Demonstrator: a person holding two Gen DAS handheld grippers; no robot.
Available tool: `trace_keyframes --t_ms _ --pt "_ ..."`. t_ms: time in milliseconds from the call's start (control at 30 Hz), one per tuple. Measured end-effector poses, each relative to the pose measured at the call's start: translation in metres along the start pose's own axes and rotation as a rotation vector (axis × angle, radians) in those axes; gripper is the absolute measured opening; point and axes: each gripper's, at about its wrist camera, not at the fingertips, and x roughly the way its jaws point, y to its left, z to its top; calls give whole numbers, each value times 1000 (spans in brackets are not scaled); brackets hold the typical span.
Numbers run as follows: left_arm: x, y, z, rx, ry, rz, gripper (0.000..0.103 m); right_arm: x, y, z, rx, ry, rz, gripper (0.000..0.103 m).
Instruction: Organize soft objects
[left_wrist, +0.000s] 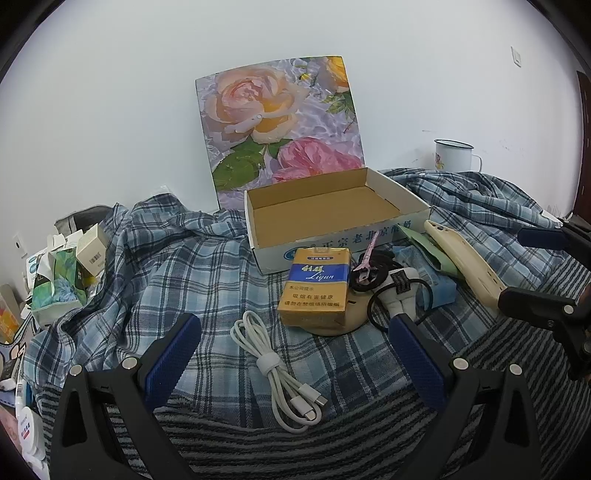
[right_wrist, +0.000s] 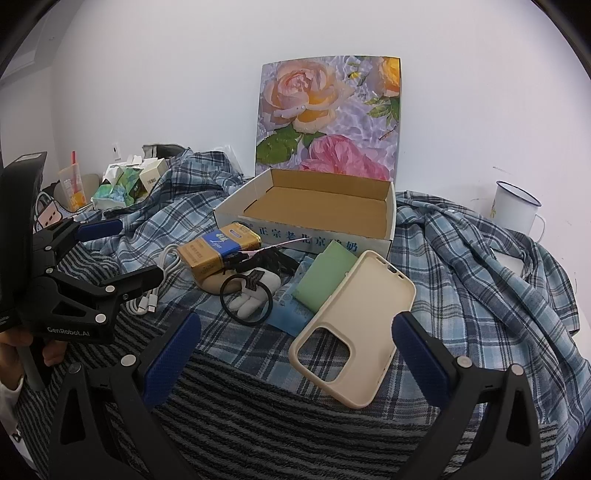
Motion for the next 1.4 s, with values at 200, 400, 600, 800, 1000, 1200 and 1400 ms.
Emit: trace_keyframes --t_ms 200,400,600,800,1000,1200,1400 --pt "0 0 0 1 1 0 103 1 0 -1 2 1 0 103" --pt "0 0 0 0 2 1 103 1 0 0 4 1 0 103" --pt "1 -3 0 2 4 -2 103 1 -1 -1 6 2 -1 103" --pt "3 -10 -5 2 5 -9 103 4 -1 -1 10 9 -3 103" --pt "-1 -3 -3 -30 10 -59 103 2 -2 0 11 7 -3 103" --pt "1 18 9 -63 90 -158 103 2 -2 -1 13 8 -3 103" --pt "19 26 31 -12 136 -214 103 1 -2 -1 14 9 -4 103"
